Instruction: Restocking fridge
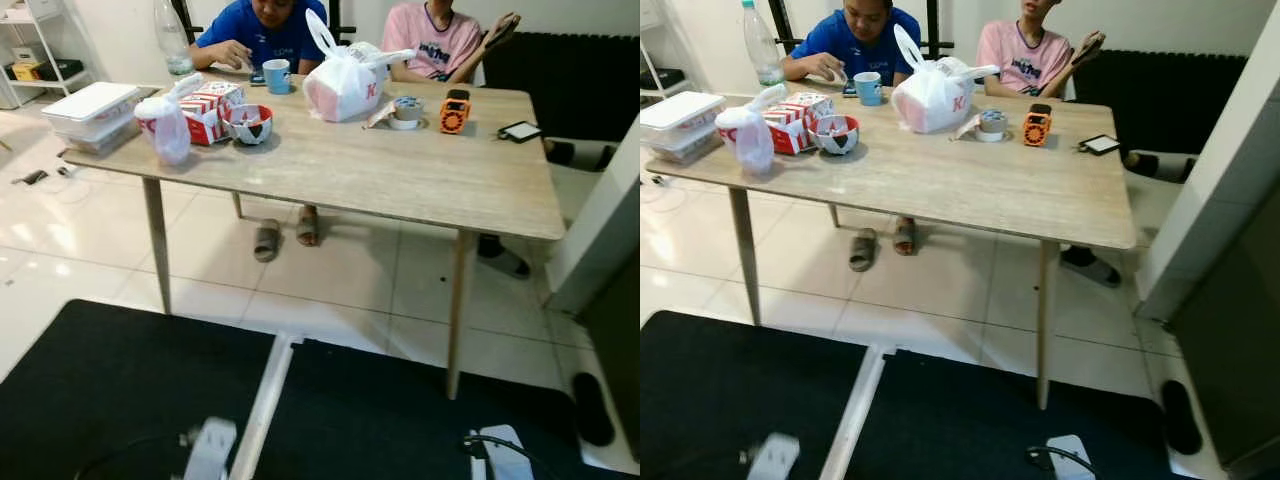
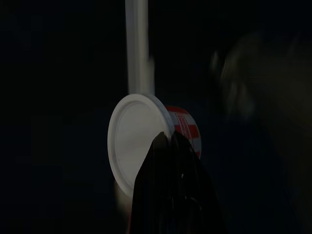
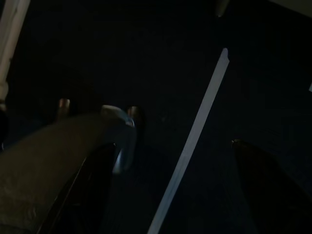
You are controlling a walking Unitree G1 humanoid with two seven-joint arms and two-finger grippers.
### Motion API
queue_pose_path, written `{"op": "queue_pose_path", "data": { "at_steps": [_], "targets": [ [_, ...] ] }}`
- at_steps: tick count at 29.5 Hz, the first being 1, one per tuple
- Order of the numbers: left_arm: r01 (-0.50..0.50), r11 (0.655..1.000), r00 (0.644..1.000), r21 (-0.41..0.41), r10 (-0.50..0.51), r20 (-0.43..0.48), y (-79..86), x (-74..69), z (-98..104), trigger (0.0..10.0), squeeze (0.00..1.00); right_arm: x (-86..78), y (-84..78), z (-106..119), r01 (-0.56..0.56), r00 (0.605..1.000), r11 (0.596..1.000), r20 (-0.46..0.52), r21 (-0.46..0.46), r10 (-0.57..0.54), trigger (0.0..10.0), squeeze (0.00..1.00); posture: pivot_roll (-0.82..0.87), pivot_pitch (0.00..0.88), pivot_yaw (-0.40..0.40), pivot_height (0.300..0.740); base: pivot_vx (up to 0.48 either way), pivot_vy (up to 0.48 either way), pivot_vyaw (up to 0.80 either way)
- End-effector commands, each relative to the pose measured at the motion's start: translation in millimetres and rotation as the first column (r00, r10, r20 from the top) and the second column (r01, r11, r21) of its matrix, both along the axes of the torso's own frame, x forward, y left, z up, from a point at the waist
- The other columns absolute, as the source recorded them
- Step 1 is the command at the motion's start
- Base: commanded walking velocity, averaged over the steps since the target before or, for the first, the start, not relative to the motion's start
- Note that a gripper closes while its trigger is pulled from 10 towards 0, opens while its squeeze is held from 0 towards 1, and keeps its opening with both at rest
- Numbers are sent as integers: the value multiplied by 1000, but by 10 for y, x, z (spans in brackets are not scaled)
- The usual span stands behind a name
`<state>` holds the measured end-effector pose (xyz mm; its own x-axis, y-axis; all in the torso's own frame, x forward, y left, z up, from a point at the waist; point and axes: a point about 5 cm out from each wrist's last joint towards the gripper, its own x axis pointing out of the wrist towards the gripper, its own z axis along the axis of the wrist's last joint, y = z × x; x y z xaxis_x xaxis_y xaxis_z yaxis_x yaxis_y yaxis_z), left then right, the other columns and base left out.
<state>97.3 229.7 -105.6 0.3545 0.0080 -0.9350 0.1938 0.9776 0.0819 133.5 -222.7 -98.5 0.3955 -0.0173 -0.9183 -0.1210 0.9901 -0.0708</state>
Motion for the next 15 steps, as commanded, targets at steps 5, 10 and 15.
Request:
{"op": "queue_pose_path", "data": {
  "at_steps": [5, 10, 15],
  "targets": [
    [38, 998, 998, 54, -34, -56, -7, -153, -45, 10000, 0, -34, 0, -14, -18, 999, 1000, -28, -17, 18, 10000, 0, -27, 0, 12, 740, 0, 0, -800],
    [67, 996, 996, 64, -63, -64, -69, -166, -63, 10000, 0, -5, -12, -4, -29, 999, 999, -33, -33, 28, 10000, 0, -19, 0, 5, 740, 0, 0, -800],
    [111, 991, 992, 72, -107, -63, -112, -97, -60, 10000, 0, 50, -10, 12, -43, 999, 998, -32, -48, 42, 10000, 0, -18, 0, 10, 740, 0, 0, -800]
  ]
}}
